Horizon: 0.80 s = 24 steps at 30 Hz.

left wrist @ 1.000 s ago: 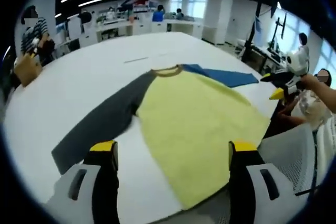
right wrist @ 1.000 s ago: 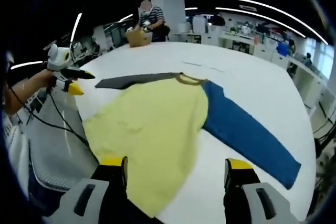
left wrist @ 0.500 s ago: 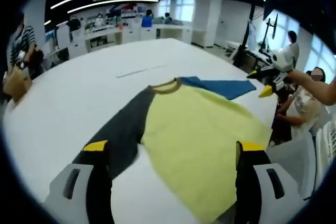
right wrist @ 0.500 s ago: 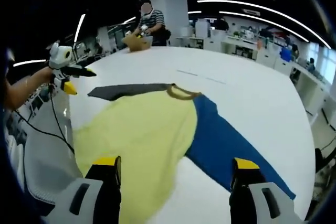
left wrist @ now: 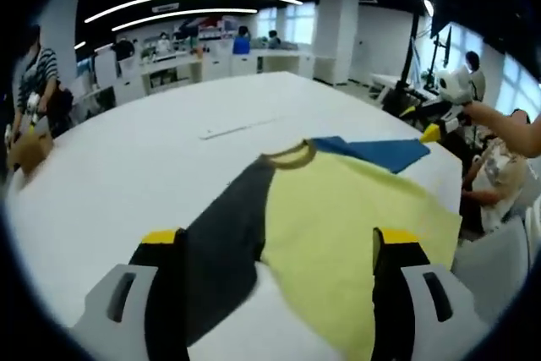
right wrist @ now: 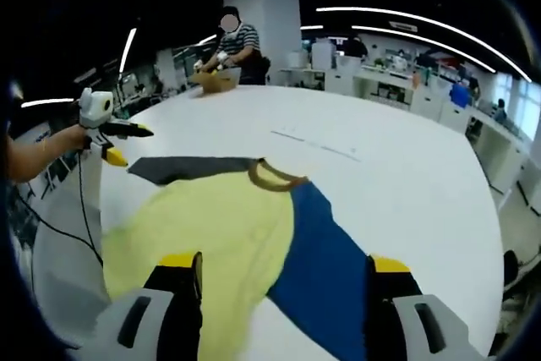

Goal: Fold the garment on the visible template until the final outline fits inside the template.

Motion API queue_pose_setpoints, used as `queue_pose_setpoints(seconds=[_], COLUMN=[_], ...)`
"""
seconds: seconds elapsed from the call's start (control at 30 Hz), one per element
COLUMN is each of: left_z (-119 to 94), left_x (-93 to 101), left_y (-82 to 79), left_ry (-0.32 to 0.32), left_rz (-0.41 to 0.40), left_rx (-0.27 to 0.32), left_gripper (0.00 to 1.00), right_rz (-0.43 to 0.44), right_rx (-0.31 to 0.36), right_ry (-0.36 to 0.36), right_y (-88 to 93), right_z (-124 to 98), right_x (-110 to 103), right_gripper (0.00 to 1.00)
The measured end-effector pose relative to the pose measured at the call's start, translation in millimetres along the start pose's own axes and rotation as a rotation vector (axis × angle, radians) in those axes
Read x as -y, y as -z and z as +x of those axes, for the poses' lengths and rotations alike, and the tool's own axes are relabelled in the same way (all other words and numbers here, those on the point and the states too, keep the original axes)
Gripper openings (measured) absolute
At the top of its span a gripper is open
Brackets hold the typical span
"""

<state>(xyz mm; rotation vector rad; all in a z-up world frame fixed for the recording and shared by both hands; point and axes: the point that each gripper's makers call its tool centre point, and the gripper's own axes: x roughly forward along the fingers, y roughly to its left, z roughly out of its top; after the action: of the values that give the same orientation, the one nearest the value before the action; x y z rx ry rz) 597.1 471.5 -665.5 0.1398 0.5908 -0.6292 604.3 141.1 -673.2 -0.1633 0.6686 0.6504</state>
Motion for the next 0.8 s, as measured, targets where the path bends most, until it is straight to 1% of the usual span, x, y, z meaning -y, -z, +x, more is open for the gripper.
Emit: queue_pose_setpoints(seconds=[0.17,0.27,0.3,0.4,0.5,0.57,0.7,0.77,0.8], left_z=[19,31,38,50,61,68,81,88,91], left_x=[-12.9,-23.1,-29.6,-36.3,-43.6,-49.9,-65.7,-72.9,-76.6], left_y=[-8.2,-15.1,-17.7,-19.1,-17.0,-13.9,-7.4,-1.3,0.1], left_ry=[-0.006,-0.015,-0.029,-0.023,-0.020,-0.029,-0.050,-0.054,-0.064], left_rz=[0.005,0.015,0.024,0.028,0.032,0.036,0.034,0.033,0.036], left_rx=[-0.002,0.009,0.013,0.011,0.002,-0.010,-0.027,-0.050,-0.052], left_gripper=[0.81,0.77,0.74,0.69,0.67,0.65,0.57,0.54,0.51], right_rz=[0.001,-0.003,-0.005,-0.005,-0.029,-0.039,-0.028,-0.023,-0.019], right_rx=[0.001,-0.007,-0.011,-0.021,-0.033,-0.043,-0.060,-0.069,-0.075], right_ry=[0.005,0.013,0.015,0.017,0.023,0.023,0.020,0.019,0.013], right_y=[-12.0,-15.1,-15.9,-17.4,-19.1,-18.9,-15.7,-13.3,-11.8], right_z=[19,28,33,42,54,60,77,84,88], right_x=[14,23,27,34,43,47,57,60,61], right_gripper=[0.69,0.66,0.65,0.60,0.55,0.52,0.45,0.43,0.41])
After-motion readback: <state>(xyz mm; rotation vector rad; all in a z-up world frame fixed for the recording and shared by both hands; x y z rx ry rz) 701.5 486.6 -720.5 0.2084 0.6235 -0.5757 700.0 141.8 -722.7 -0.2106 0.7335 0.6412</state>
